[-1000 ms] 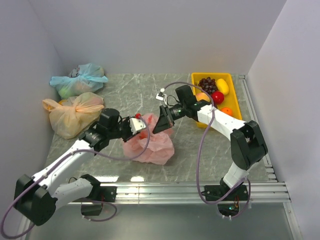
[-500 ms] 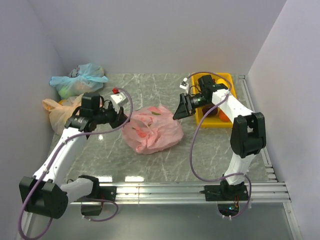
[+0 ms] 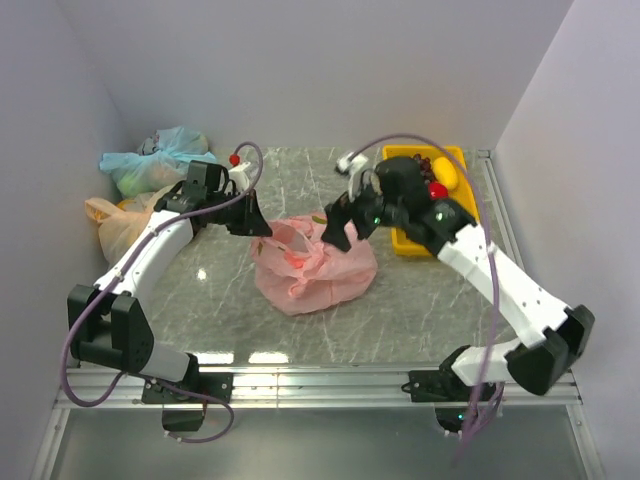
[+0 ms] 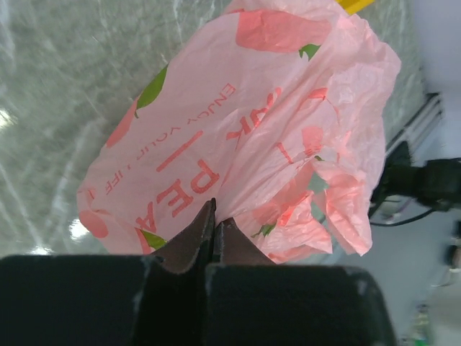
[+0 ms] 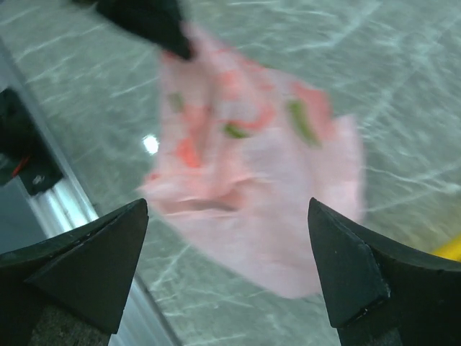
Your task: Place the fake fruits into the plastic bag and tie a complex knot
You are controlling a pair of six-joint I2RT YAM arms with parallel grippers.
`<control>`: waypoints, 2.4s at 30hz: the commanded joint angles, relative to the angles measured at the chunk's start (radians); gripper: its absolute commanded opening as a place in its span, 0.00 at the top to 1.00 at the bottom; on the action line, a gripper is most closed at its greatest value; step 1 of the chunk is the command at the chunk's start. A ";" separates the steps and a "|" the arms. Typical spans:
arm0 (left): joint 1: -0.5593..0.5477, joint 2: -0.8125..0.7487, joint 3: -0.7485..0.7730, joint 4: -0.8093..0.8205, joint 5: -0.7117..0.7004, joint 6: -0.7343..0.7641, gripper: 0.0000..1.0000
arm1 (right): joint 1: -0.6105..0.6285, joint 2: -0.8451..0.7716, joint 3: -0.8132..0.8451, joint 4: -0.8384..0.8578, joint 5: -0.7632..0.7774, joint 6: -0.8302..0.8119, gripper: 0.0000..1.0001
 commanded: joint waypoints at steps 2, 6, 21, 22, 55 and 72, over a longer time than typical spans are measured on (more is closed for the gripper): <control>0.001 -0.003 0.036 0.020 0.055 -0.197 0.99 | 0.137 -0.071 -0.139 0.076 0.227 0.032 0.02; 0.009 0.012 0.034 0.022 0.081 -0.212 1.00 | 0.229 -0.074 -0.197 0.109 0.203 -0.027 0.01; 0.119 -0.003 0.082 -0.209 0.210 0.276 1.00 | 0.079 0.021 -0.140 0.015 0.453 -0.130 1.00; 0.127 0.020 0.095 -0.251 0.209 0.338 1.00 | 0.039 0.010 -0.130 -0.005 0.386 -0.148 1.00; -0.017 0.433 0.568 -0.692 0.402 0.942 0.99 | -0.278 -0.034 0.239 -0.158 0.040 -0.207 0.04; -0.017 0.516 0.651 -0.760 0.543 0.765 0.89 | 0.209 0.070 -0.024 0.112 0.365 -0.221 0.01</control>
